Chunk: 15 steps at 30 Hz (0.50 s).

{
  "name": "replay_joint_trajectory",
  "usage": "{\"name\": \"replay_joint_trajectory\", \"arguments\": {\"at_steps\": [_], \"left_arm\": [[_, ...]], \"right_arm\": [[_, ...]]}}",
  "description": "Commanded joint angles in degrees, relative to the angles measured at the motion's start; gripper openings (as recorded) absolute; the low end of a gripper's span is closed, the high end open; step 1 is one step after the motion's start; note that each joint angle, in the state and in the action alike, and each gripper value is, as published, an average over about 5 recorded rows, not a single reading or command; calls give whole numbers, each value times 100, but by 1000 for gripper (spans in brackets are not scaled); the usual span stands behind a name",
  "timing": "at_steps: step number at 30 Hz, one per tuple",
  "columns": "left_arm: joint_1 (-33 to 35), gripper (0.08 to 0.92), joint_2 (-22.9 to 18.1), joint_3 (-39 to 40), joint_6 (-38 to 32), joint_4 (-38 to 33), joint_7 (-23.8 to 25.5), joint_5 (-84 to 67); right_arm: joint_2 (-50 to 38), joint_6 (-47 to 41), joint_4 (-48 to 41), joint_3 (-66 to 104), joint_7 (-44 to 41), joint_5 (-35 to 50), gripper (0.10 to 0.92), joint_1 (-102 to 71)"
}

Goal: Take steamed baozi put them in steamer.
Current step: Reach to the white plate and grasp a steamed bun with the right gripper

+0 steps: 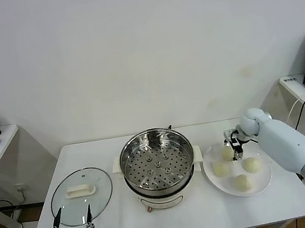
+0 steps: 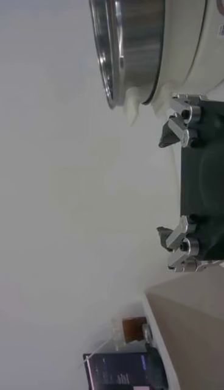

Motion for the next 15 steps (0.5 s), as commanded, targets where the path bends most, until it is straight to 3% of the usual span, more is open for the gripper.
{"name": "replay_joint_trajectory", "arguments": {"at_steps": [1,8,15], "left_arm": [[-1,823,-4,4,3,-6,-1,3],[12,823,3,-2,0,-14,-1,2],[19,823,5,4,4,-55,10,7]], "right_arm": [[147,24,-141,-56,35,-95,738,55],[-14,-39,69,-109,-33,63,600,65],[-507,-150,745,-456,-204,773,578,447]]}}
